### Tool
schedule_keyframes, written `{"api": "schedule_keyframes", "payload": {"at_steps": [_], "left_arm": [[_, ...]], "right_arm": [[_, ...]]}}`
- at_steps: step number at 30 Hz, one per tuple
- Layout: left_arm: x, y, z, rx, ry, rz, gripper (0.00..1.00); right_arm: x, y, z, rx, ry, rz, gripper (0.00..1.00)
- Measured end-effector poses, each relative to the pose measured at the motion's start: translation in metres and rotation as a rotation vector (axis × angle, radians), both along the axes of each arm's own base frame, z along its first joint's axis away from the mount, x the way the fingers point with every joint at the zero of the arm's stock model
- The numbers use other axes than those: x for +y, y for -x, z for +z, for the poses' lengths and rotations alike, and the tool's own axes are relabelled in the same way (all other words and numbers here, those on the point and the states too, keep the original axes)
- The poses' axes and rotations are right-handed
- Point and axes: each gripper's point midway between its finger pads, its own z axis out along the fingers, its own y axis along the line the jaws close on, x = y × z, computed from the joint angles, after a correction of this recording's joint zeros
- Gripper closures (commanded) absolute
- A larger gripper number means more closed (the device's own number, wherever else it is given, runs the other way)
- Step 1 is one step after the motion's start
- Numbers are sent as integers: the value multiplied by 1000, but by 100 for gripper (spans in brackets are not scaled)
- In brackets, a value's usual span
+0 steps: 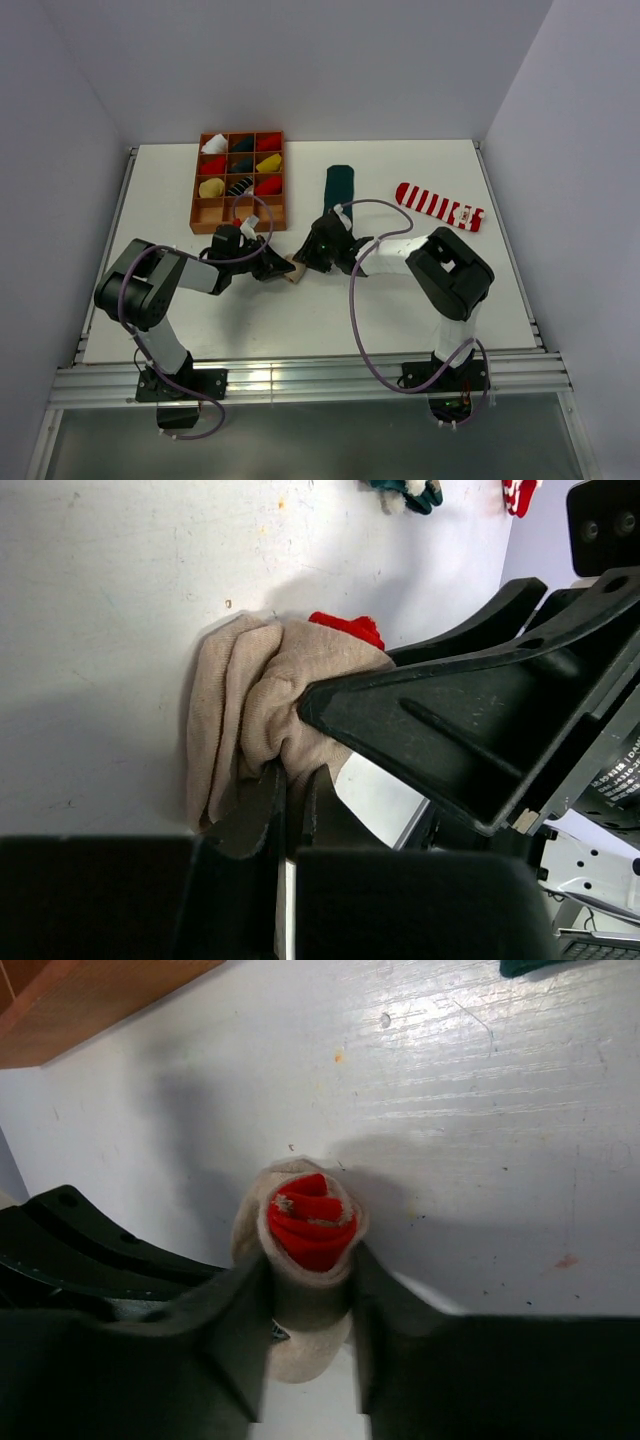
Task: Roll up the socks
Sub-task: Roll the sock at the center of the board, then pick up the sock at the center of the board.
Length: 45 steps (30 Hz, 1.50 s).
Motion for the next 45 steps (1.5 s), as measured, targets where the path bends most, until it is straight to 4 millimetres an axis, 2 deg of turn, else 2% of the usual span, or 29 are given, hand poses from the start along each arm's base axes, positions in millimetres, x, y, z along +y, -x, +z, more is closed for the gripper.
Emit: {"api": "schedule_keyframes", "payload": {"at_steps": [2, 3, 4, 6, 7, 8, 11, 13, 14, 17, 26, 32, 37, 45], "left_arm": [[0, 0, 0, 4, 3, 1, 99], [0, 0, 0, 7, 4, 3, 98], [0, 0, 0, 7, 4, 3, 97], [0, 1, 0, 8, 3, 3, 91], [0, 0, 0, 6, 2, 3, 88], [0, 0, 0, 5, 0, 3, 79], [3, 3, 2, -12, -24, 9, 62], [7, 6, 3, -33, -60, 15, 55], [9, 8, 4, -41, -86, 21, 44], [13, 12, 6, -90, -180, 37, 33], [3, 25, 31, -414, -528, 65, 34], [-3, 23, 35, -578, -730, 62, 36], [-21, 25, 24, -666, -871, 3, 38], [-14, 20, 10, -684, -990, 18, 40]], "right_arm": [[0, 0, 0, 0, 5, -3, 75], [0, 0, 0, 0, 8, -3, 85], [0, 0, 0, -1, 13, -2, 89], [-1, 0, 0, 5, 24, -3, 98], [-1, 0, 0, 9, 31, -2, 100], [-2, 0, 1, 12, 39, -2, 100], [-1, 3, 2, 33, 63, 6, 100], [-1, 6, 4, 45, 83, 14, 100], [-1, 6, 4, 49, 92, 16, 100], [-3, 6, 4, 65, 124, 19, 100], [-3, 5, 3, 102, 176, 29, 100], [-1, 5, 2, 114, 178, 42, 100], [1, 5, 2, 115, 176, 48, 100], [1, 6, 2, 118, 173, 55, 100]]}}
